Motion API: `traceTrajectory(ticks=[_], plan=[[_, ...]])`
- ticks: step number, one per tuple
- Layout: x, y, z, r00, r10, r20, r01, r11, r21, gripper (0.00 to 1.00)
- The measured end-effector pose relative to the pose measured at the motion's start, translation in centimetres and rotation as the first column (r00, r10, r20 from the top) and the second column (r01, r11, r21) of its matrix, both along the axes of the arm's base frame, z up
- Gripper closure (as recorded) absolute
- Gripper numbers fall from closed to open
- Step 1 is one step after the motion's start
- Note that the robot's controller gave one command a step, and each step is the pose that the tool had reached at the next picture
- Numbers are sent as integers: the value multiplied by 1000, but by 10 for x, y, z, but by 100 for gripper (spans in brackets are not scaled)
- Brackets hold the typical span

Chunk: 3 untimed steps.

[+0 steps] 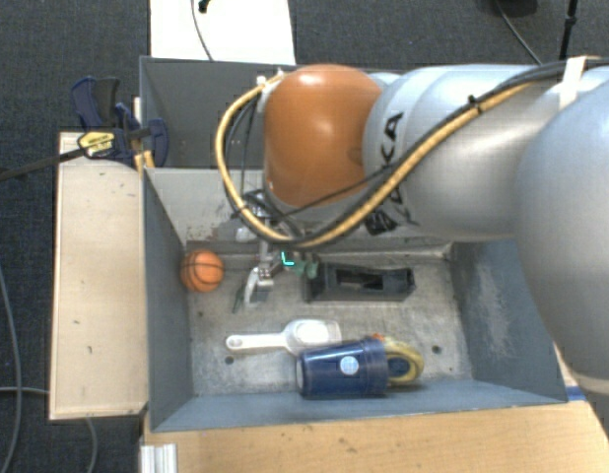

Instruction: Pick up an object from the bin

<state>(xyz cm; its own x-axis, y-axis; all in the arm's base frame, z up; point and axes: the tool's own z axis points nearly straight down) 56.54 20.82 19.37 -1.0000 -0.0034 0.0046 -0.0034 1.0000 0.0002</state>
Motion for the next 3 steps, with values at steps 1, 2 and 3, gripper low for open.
traceTrajectory(ticks=[1,2,3], plan=[[2,-1,4,1000,-4,7,4,1000,1,0],[-13,-18,-8,998,54,15,-54,999,5,0],[-47,-41,-115,1000,-17,14,17,1000,2,100]])
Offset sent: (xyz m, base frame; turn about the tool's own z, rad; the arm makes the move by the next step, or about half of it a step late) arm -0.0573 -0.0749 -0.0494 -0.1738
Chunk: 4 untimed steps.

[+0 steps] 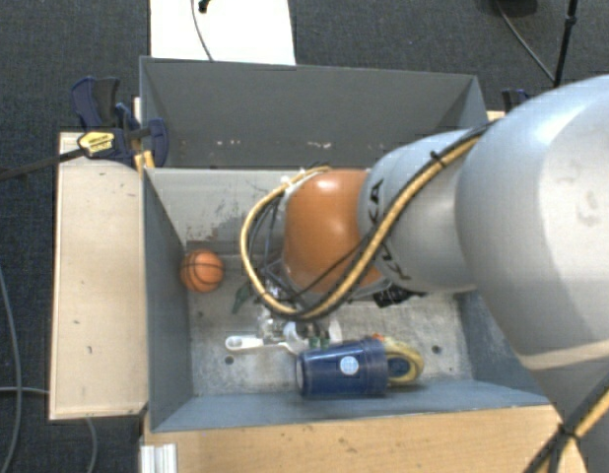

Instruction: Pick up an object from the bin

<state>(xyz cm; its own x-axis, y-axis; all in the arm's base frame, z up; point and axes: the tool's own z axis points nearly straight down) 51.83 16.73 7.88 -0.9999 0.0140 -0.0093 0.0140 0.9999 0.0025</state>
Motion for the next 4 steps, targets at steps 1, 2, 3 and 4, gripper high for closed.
traceTrajectory(ticks=[1,2,3,4], plan=[[1,1,-3,1000,-5,12,5,1000,5,0],[1,1,-3,1000,-7,11,7,1000,5,0],[-26,-36,33,1000,-13,-18,13,1000,-3,0],[4,-54,87,999,-46,-7,46,999,-2,0]])
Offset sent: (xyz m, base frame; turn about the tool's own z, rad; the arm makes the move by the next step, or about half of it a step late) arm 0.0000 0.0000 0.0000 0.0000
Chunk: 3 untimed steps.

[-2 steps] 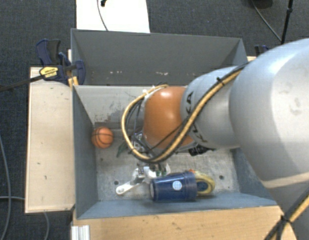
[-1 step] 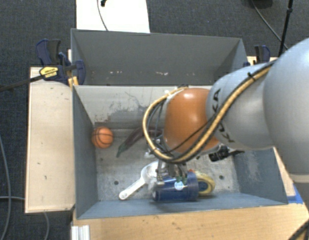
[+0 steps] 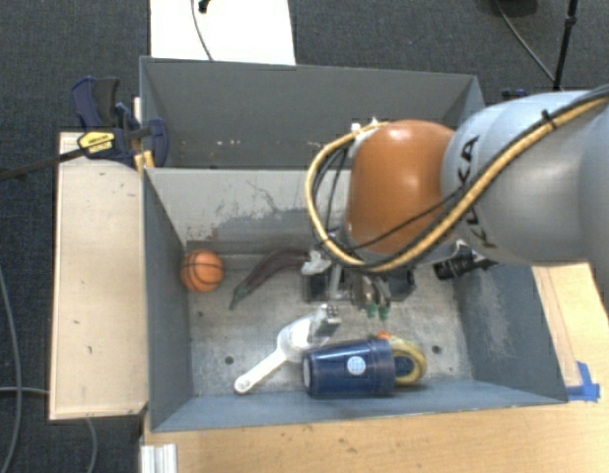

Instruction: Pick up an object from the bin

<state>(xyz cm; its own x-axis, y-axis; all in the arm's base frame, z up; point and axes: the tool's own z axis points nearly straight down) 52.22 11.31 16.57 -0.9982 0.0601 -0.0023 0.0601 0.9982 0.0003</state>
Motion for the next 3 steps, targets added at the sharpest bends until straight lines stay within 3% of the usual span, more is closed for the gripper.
traceTrajectory(ticks=[1,2,3], plan=[[-9,-13,-40,998,48,36,-48,999,8,0],[-11,-14,-58,998,60,19,-60,998,3,0],[-9,-17,-83,994,111,23,-111,994,5,100]])
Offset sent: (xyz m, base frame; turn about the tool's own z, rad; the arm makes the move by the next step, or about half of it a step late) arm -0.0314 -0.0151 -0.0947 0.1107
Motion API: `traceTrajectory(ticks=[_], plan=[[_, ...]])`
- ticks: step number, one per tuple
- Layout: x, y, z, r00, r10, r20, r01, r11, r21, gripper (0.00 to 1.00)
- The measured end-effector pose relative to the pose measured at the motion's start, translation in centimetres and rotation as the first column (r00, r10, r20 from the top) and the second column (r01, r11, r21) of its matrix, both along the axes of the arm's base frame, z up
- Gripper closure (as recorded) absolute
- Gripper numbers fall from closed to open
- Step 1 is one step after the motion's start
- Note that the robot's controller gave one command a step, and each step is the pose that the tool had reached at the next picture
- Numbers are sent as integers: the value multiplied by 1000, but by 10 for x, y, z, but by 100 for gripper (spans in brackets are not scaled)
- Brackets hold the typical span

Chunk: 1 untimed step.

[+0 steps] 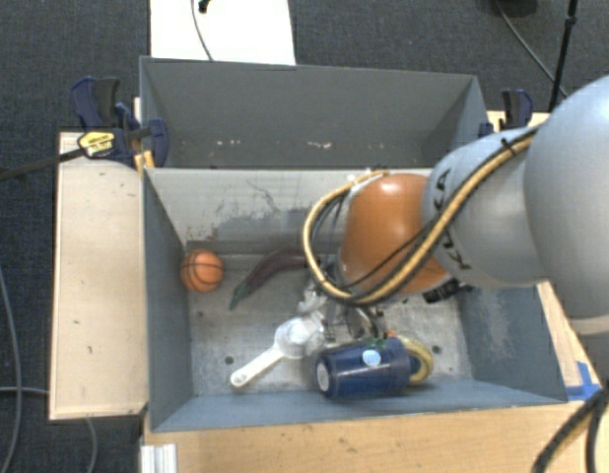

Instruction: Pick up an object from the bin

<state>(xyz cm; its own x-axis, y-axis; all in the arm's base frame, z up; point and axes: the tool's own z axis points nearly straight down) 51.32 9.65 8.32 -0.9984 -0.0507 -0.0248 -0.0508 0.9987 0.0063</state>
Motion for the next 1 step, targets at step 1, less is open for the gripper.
traceTrajectory(ticks=[1], plan=[[0,0,0,1000,-2,0,2,1000,0,100]])
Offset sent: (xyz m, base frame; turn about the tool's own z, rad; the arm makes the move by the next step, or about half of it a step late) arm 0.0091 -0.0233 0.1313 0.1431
